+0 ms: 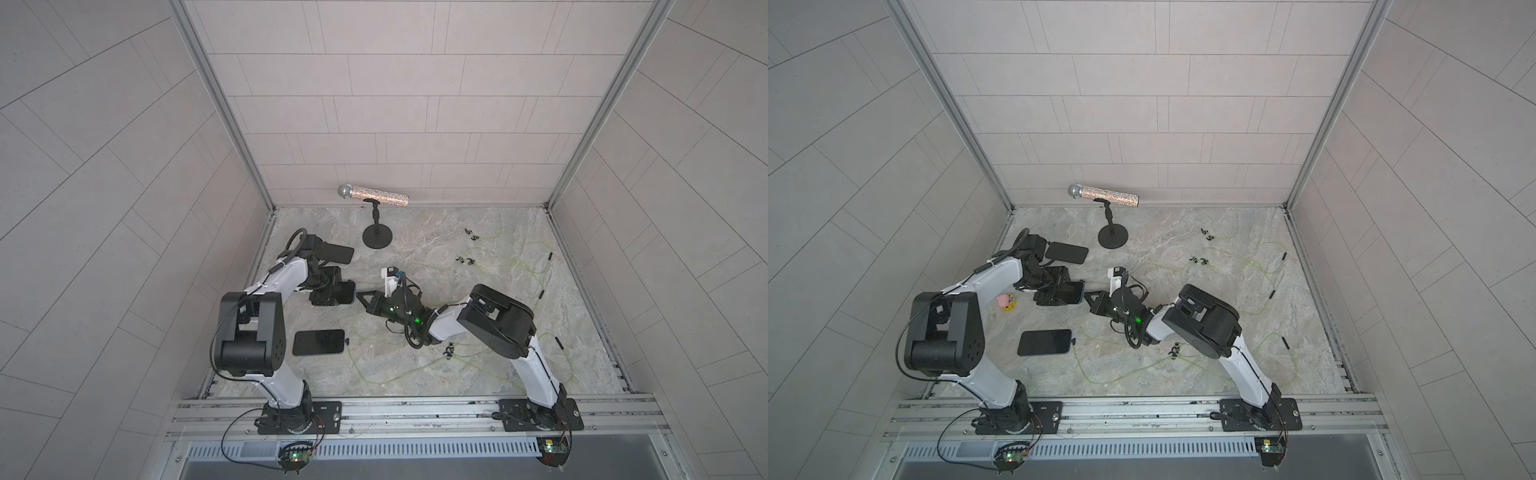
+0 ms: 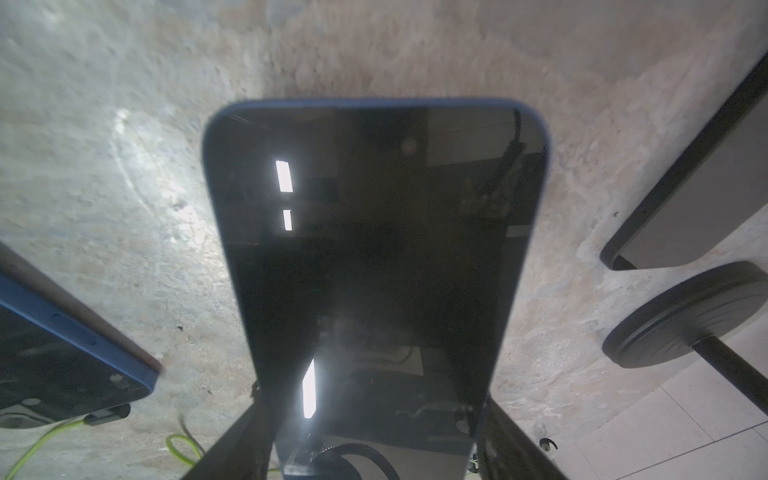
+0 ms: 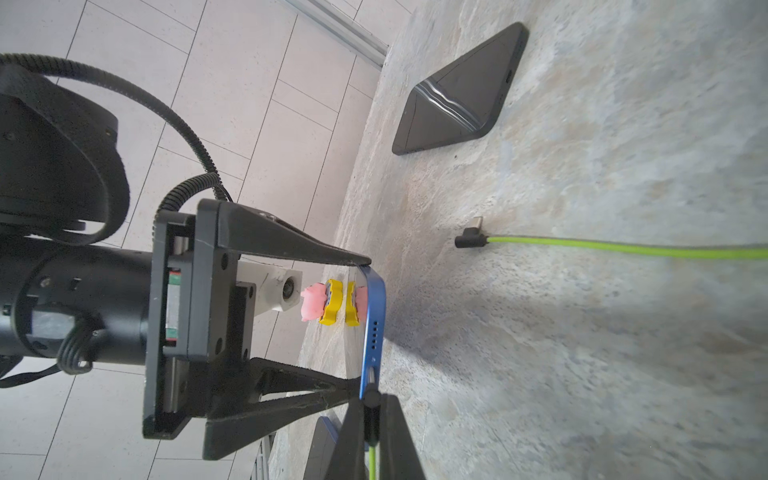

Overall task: Plug wired earphones into phones
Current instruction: Insert the wired earphone into the phone.

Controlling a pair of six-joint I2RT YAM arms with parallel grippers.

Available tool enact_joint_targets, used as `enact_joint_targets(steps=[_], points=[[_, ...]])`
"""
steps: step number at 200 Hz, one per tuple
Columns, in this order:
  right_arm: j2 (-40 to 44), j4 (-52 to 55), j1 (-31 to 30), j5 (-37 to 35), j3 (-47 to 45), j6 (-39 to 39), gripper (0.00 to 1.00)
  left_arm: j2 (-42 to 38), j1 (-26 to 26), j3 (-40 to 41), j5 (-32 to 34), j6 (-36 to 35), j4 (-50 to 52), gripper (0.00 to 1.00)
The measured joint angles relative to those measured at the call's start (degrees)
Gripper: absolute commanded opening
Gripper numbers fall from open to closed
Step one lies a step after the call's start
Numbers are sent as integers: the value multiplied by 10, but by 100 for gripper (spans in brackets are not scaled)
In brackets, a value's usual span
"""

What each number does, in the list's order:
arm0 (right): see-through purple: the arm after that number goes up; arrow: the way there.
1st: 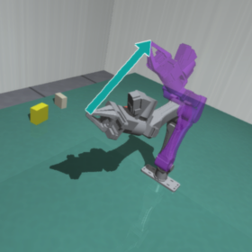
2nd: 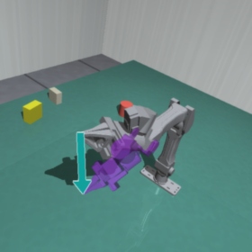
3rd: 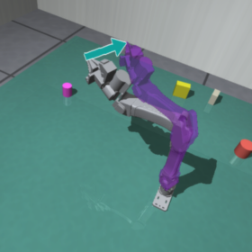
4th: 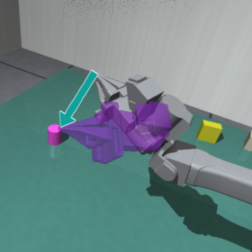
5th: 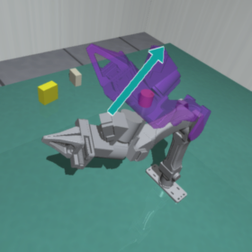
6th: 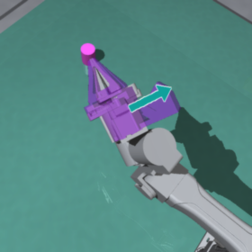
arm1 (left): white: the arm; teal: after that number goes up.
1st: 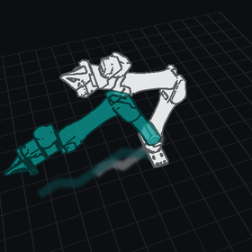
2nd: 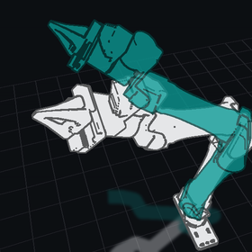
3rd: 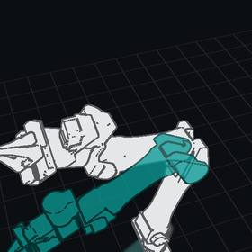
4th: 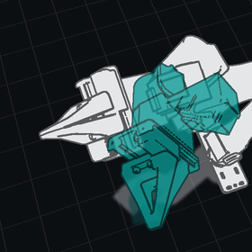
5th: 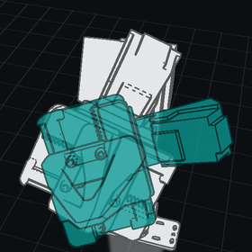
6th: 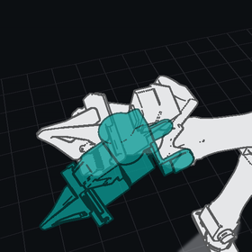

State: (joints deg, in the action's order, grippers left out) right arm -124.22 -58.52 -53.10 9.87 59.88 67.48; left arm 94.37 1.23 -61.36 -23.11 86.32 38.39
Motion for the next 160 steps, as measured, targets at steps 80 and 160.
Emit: enact_joint_targets(steps=[80,160], points=[[14,35,10,36,8,-17,0,0,-1,-1,-4,-28,-5,51],[29,102,10,38,32,-34,0,-4,-2,-1,-1,-39,-13,50]])
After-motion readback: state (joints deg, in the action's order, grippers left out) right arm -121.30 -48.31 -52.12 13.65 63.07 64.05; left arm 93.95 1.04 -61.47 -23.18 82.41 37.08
